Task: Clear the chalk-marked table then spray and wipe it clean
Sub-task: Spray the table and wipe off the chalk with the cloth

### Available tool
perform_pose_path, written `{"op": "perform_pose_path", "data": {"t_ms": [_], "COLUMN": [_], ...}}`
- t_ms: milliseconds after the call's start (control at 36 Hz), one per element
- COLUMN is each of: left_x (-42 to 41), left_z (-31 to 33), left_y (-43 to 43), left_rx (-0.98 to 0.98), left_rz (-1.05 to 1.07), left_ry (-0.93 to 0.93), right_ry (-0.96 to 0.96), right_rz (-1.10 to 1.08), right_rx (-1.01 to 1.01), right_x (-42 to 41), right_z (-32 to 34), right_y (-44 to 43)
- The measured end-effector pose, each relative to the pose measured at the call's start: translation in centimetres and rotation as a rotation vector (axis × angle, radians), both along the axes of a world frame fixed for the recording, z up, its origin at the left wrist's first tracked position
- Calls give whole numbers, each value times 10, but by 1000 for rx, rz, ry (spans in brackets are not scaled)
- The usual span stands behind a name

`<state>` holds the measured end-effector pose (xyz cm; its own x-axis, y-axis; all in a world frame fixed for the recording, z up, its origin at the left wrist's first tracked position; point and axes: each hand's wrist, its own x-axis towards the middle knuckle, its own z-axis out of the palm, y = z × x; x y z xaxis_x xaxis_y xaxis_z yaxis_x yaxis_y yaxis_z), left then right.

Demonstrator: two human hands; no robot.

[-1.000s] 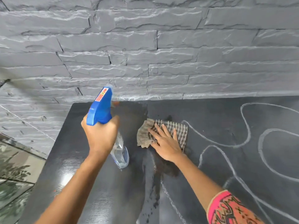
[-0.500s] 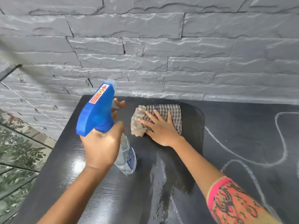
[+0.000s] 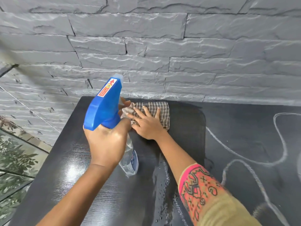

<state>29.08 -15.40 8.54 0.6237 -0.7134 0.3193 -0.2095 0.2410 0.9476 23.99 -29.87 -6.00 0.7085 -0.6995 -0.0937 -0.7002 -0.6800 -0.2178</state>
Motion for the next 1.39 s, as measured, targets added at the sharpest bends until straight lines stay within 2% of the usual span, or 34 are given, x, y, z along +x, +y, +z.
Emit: {"op": "perform_pose_path", "data": {"t_ms": [83, 250, 361, 444, 556, 639, 694, 806, 917, 1028, 1167, 1306, 1389], "left_x": [1, -1, -1, -2, -1, -1, -1, 0, 0, 1, 4, 5, 6], "left_z": [-1, 1, 4, 6, 7, 7, 6, 3, 2, -1, -5, -5, -6], "left_y": [0, 1, 2, 4, 5, 5, 4, 4, 3, 2, 0, 1, 0], "left_rx": [-12, -35, -38, -17, -6, -3, -9, 1, 1, 19, 41, 50, 52], "left_rz": [2, -1, 4, -6, -8, -2, -8, -22, -27, -21, 22, 31, 31], "left_ry": [35, -2, 18, 7, 4, -19, -34, -24, -18, -12, -42, -64, -46], "right_ry": [40, 92, 90, 94, 110, 117, 101, 134, 144, 77, 72, 47, 84], "right_rz": [-56, -436, -563, -489, -249, -99, -79, -203, -375, -293, -107, -40, -124], "right_rx": [11, 33, 76, 94, 31, 5, 10, 13, 27, 94, 108, 77, 78], "right_x": [-26, -117, -126, -115, -116, -139, -162, -181, -144, -68, 14, 0, -44], "right_z": [0, 5, 5, 8, 5, 4, 4, 5, 8, 12, 15, 13, 13], "right_y": [-13, -53, -41, -6, 68, 121, 138, 112, 35, -20, -30, -30, -40]}}
